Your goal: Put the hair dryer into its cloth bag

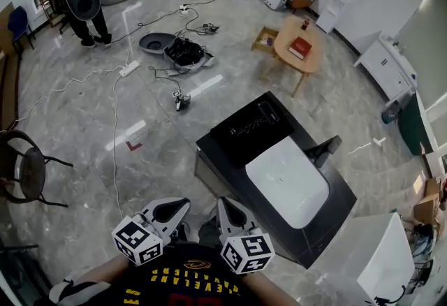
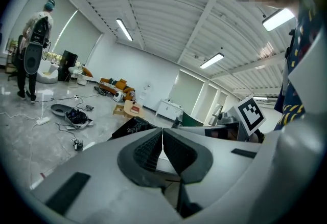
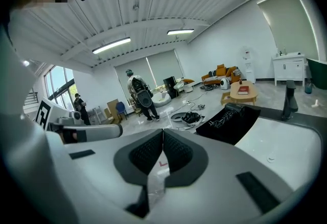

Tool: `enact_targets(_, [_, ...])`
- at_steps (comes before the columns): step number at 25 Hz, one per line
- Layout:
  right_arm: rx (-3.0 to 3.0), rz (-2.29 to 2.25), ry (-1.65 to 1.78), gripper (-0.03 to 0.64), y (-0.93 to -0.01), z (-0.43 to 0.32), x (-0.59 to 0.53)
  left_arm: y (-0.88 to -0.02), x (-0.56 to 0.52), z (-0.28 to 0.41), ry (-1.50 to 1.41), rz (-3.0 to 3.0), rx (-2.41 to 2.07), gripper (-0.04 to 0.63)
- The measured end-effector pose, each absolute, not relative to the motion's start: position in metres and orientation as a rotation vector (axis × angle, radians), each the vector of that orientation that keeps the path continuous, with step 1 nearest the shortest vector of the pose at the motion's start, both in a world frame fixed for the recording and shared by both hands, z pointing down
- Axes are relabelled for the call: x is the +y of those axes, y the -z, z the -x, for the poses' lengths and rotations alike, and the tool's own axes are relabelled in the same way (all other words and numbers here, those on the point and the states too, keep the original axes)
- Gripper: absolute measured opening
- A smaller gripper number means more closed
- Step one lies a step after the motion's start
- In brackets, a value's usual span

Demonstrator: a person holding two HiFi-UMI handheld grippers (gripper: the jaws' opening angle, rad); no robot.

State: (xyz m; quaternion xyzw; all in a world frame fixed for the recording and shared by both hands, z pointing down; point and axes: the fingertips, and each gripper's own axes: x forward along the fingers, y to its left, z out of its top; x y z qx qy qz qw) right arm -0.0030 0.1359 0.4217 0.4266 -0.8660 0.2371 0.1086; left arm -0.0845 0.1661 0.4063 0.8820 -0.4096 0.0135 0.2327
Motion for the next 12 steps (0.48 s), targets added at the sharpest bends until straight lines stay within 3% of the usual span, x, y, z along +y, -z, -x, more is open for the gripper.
enact_targets(12, [-2.549,-1.244,-0.758,0.008,-0.431,-0.065,0.041,-0.412,0.074,0.011,-0.094,-2.432,-1.126,0.007])
